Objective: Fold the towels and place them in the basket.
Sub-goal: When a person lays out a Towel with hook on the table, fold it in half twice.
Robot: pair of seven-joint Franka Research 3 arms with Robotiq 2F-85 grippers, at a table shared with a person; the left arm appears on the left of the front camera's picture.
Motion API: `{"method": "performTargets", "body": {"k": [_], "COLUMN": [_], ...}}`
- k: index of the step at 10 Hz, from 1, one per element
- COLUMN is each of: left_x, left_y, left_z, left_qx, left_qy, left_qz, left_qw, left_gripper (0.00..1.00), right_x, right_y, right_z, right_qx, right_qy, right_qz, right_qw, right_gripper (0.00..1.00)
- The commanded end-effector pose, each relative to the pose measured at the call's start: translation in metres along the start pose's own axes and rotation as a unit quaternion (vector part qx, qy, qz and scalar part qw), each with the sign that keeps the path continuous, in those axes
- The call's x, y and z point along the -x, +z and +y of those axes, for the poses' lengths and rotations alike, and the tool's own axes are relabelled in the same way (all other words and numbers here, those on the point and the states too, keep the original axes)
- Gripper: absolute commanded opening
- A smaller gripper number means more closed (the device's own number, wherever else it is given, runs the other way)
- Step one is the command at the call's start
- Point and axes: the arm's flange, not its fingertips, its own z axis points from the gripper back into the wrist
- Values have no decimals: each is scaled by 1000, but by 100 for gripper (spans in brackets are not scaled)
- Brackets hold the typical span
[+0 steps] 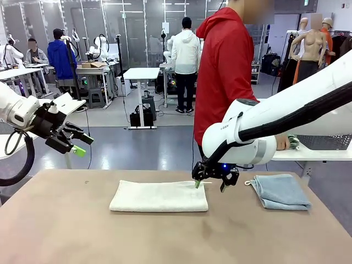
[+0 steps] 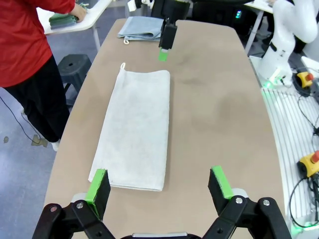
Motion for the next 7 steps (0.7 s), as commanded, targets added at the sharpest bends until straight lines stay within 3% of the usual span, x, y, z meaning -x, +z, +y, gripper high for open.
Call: {"method": "performTargets", "body": {"k": [1, 7], "left_x": [0, 0], "left_y": [1, 1], "left_z": [0, 0], "left_qx": [-1, -1], "left_qy": [1, 1], "left_qz": [0, 0], "left_qw": [1000, 1000], "left_gripper": [100, 100], "right_x": [-16, -34], "right_y": [-11, -58], "right_z": [13, 24], "right_qx": [29, 75], "right_qy": [-21, -40], "right_qz": [5, -9], "right_qw": [999, 996], "right_gripper": [100, 100]}}
